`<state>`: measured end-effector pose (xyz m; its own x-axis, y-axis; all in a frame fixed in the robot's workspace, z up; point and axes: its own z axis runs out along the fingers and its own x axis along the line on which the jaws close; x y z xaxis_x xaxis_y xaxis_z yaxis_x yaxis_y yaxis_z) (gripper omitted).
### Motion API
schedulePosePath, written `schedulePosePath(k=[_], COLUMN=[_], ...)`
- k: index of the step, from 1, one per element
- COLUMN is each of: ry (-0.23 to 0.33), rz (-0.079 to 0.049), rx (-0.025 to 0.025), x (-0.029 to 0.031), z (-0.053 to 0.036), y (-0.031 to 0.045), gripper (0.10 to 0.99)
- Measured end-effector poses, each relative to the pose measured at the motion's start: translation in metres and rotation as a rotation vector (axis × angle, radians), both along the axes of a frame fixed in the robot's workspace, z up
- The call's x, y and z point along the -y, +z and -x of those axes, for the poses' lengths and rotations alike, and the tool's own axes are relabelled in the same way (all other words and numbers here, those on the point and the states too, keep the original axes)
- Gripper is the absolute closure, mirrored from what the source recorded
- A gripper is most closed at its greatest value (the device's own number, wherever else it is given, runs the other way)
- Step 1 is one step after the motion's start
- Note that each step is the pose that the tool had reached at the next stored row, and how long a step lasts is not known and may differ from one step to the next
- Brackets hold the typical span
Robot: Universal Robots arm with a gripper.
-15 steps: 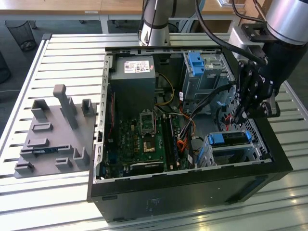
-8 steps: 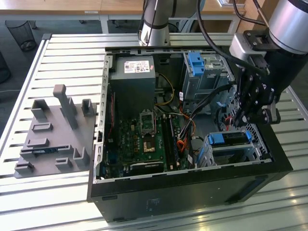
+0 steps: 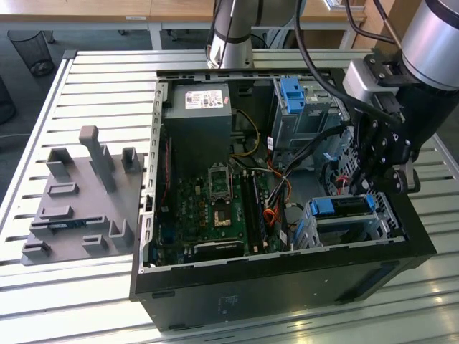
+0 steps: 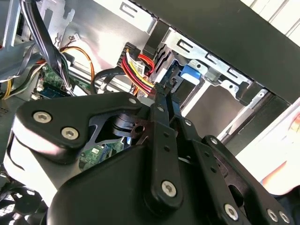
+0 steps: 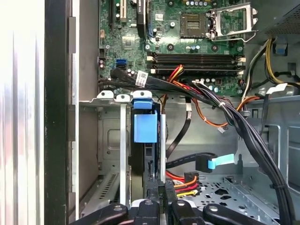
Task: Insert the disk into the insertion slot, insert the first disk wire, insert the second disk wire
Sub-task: 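Insert the first disk wire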
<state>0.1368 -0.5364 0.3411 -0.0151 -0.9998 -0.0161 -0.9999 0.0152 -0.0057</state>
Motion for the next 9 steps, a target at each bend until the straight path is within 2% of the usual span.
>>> schedulePosePath(k=[2,5,9], ry=[0.0,0.0,0.0], rz=[0.0,0.0,0.0], rx=[0.003,0.0108,0.0125], x=[0.0005,0.0007,0.002], z=[0.0002,0.0006,0.0008], y=[-0.0009,-0.0023,-0.0032], gripper=[0.922,0.922,0.922])
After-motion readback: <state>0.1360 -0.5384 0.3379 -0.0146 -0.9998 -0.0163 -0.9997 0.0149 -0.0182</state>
